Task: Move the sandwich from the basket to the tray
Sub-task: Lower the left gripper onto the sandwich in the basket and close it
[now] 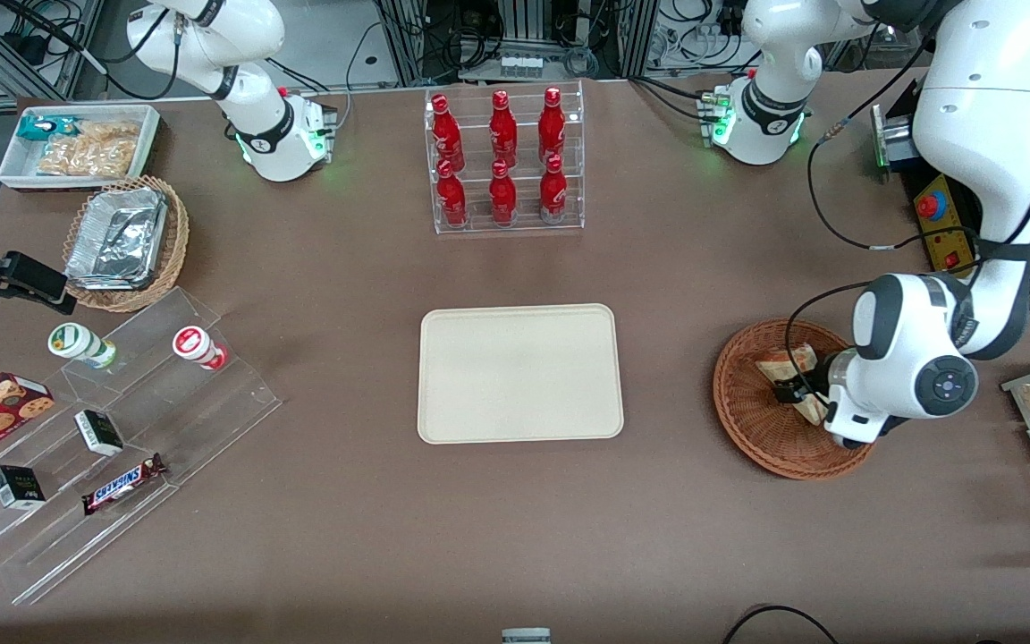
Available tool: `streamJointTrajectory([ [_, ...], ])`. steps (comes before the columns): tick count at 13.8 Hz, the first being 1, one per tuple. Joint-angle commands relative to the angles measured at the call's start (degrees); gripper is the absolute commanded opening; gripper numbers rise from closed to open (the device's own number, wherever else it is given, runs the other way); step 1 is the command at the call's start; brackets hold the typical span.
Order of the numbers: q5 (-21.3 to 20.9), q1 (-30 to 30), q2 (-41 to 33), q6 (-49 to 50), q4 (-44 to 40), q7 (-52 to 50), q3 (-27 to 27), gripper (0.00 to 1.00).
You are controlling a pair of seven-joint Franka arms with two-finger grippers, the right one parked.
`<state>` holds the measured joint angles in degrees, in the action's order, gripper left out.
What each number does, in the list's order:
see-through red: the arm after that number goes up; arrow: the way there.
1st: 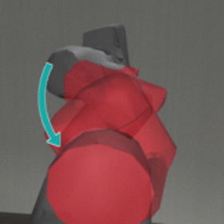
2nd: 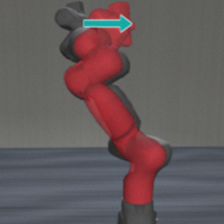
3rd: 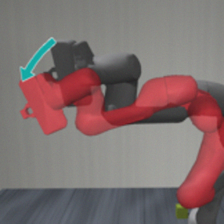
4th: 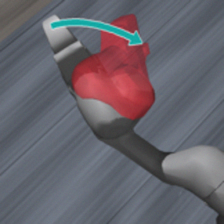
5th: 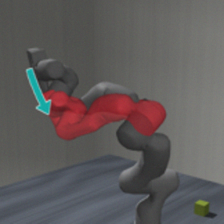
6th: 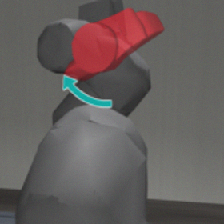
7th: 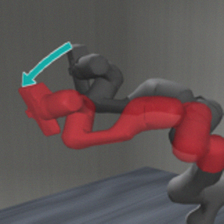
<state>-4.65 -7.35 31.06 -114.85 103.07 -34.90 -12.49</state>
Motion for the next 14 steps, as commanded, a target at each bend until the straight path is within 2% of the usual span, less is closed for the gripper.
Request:
streamJointTrajectory([
  [1, 0.25, 1.46, -1.0, -2.84, 3.28, -1.84, 0.19, 1.0],
  [2, 0.25, 1.38, -0.91, -2.84, 3.28, -1.84, 0.19, 1.0],
  [3, 0.25, 1.38, -0.91, -2.75, 3.28, -1.84, 0.19, 0.92],
  [5, 0.17, 1.38, -1.0, -2.23, 3.28, -1.67, 0.19, 0.51],
  [7, 0.08, 1.38, -1.09, -2.05, 3.02, -1.05, 0.19, 0.26],
  [8, 0.08, 1.38, -1.26, -1.96, 2.75, -0.96, 0.19, 0.19],
  [9, 0.08, 1.38, -1.44, -1.96, 2.32, -1.14, 0.19, 0.16],
  [11, -0.27, 1.64, -2.92, -0.13, 0.56, -0.62, -0.42, 0.16],
  [14, 0.25, 6.1, -2.93, 0.24, -4.88, -1.66, -3.15, 0.17],
])
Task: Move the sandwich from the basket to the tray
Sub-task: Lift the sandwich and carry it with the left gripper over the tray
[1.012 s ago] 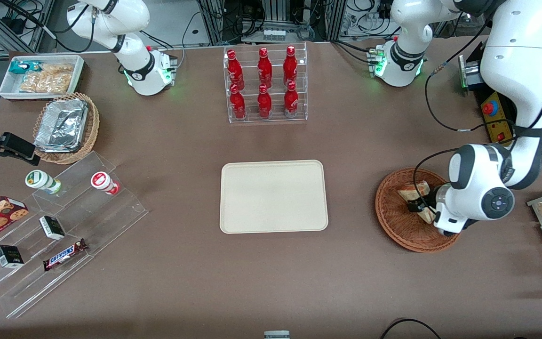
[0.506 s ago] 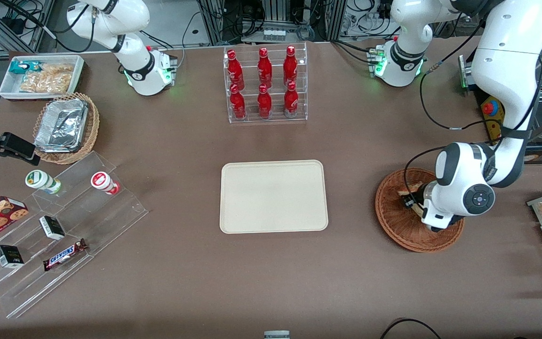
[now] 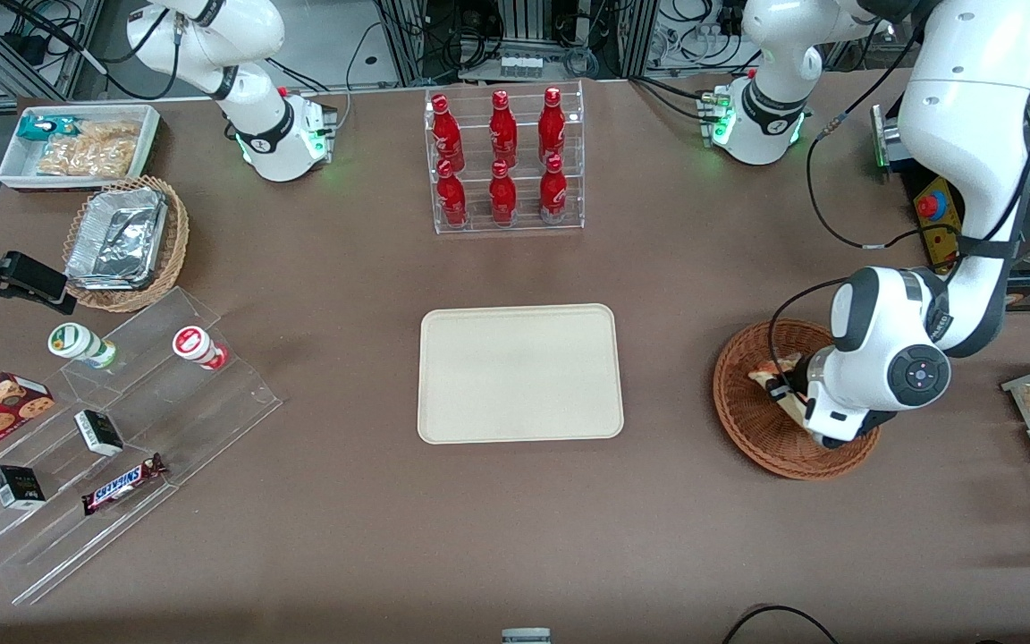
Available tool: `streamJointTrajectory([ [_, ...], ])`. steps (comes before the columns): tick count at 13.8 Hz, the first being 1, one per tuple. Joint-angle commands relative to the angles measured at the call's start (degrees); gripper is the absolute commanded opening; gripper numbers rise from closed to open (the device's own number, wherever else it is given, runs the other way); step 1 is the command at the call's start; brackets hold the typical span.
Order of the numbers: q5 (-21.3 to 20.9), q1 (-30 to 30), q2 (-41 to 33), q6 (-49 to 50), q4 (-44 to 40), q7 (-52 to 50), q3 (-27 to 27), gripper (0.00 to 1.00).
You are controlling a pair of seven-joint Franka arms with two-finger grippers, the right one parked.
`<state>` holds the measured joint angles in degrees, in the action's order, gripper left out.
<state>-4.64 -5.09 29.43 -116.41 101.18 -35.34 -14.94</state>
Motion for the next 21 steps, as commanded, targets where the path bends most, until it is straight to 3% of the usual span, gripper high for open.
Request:
streamJointTrajectory([
  [1, 0.6, 6.73, -1.13, 2.24, -5.09, -4.96, -1.58, 0.17],
  [3, -0.01, 14.98, 0.35, 2.77, -9.31, -16.2, -2.02, 0.19],
  [5, -0.1, 22.54, 3.16, 2.77, -11.17, -18.53, -2.02, 0.2],
  [9, -0.28, 31.52, 11.06, 2.15, -18.45, -23.18, -1.76, 0.23],
  [12, -2.82, 33.38, 13.63, 2.06, -20.32, -25.03, -1.76, 0.23],
  [21, -2.48, 33.39, 13.19, 1.98, -20.93, -24.51, -1.94, 0.26],
])
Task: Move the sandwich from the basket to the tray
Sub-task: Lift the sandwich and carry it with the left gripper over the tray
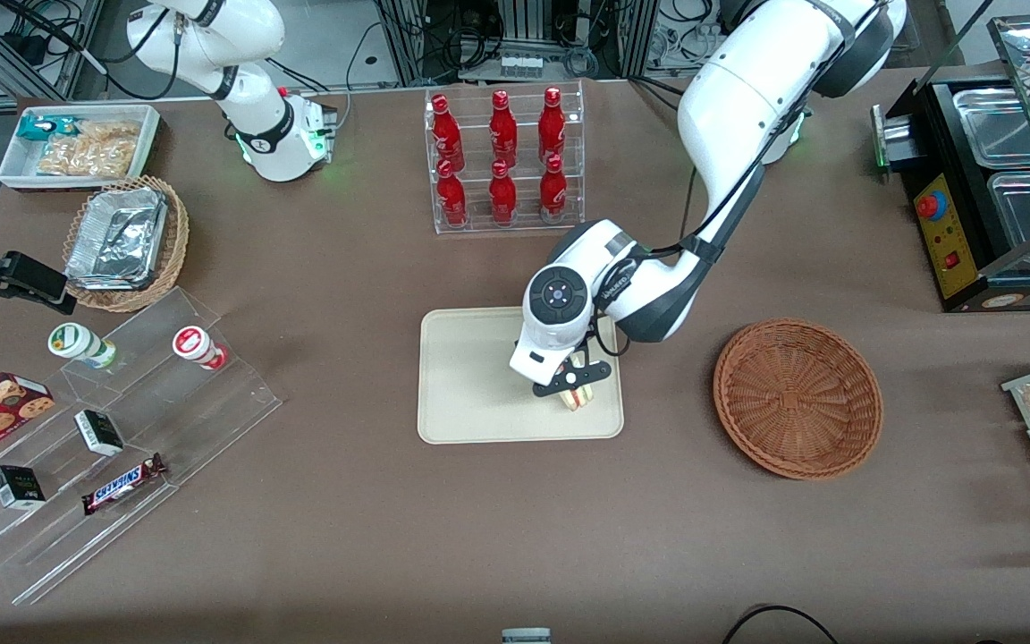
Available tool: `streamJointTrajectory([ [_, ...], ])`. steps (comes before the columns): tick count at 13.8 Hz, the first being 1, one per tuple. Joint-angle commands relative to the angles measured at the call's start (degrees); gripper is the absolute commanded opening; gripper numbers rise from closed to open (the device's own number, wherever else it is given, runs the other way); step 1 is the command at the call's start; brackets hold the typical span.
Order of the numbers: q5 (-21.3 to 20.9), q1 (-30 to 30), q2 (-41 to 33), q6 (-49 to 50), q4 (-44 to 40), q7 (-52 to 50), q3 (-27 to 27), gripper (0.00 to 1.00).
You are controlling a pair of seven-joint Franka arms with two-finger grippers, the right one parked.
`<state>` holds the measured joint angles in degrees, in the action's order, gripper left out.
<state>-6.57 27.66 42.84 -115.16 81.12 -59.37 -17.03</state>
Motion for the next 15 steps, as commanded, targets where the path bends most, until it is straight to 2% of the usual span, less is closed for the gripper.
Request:
streamJointTrajectory([
  [1, -0.64, 0.64, -0.3, 0.82, -0.96, -0.4, 0.06, 0.26],
  [6, -0.55, 0.55, -0.48, 0.82, -1.22, -0.22, 0.06, 0.25],
  [10, -0.2, 0.03, -1.97, 3.63, -0.52, 5.39, -0.03, 0.25],
  [12, 0.76, -1.81, -1.71, 3.28, -0.78, 11.69, -0.37, 0.27],
  [14, 5.84, -2.0, -1.71, 3.37, -1.13, 23.71, -0.38, 0.28],
  [15, 6.12, -2.0, -1.54, 3.37, -1.66, 25.86, -0.29, 0.28],
])
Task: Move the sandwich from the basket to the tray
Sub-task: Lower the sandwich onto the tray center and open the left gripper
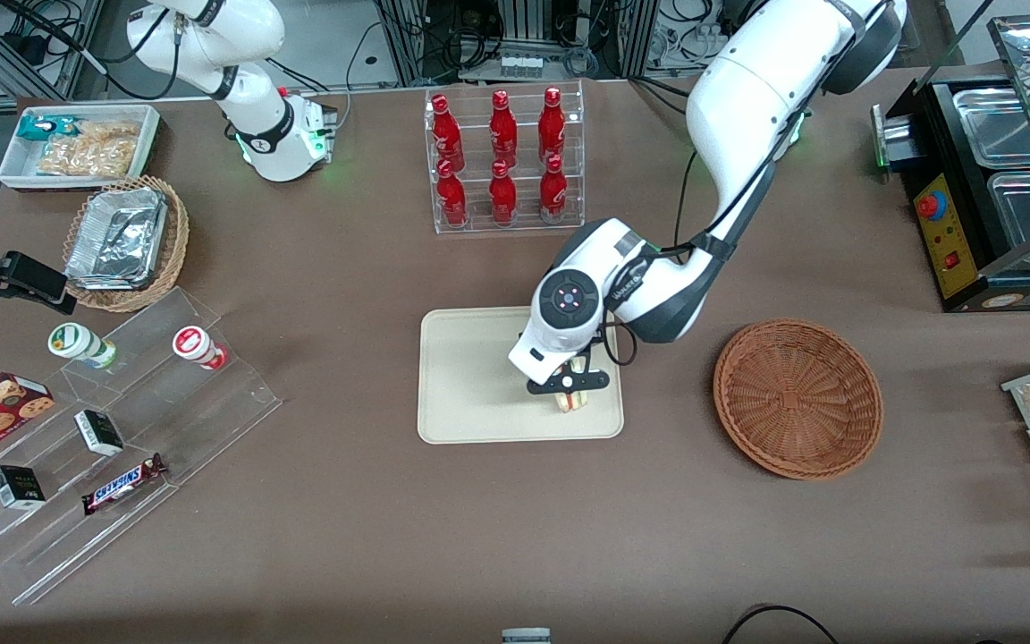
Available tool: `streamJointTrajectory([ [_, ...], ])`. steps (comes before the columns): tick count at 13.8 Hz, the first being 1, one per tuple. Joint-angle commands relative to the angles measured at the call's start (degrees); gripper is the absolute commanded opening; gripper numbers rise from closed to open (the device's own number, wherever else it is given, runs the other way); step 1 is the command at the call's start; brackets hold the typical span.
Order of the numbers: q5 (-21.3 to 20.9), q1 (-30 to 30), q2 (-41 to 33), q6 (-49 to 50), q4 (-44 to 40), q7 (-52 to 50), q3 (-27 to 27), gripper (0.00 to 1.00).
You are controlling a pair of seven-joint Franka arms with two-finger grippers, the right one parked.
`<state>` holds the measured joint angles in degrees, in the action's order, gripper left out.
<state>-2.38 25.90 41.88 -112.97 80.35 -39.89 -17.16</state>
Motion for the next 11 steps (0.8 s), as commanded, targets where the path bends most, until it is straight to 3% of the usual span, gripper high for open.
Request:
streamJointTrajectory([
  [1, 1.16, 0.11, -0.48, 1.17, -0.98, 7.88, -0.07, 0.27],
  [7, -4.64, 2.13, 2.24, 1.0, -2.92, 12.91, -0.15, 0.26],
  [11, -4.74, 2.49, 4.44, -1.89, -3.01, 12.81, -0.16, 0.25],
])
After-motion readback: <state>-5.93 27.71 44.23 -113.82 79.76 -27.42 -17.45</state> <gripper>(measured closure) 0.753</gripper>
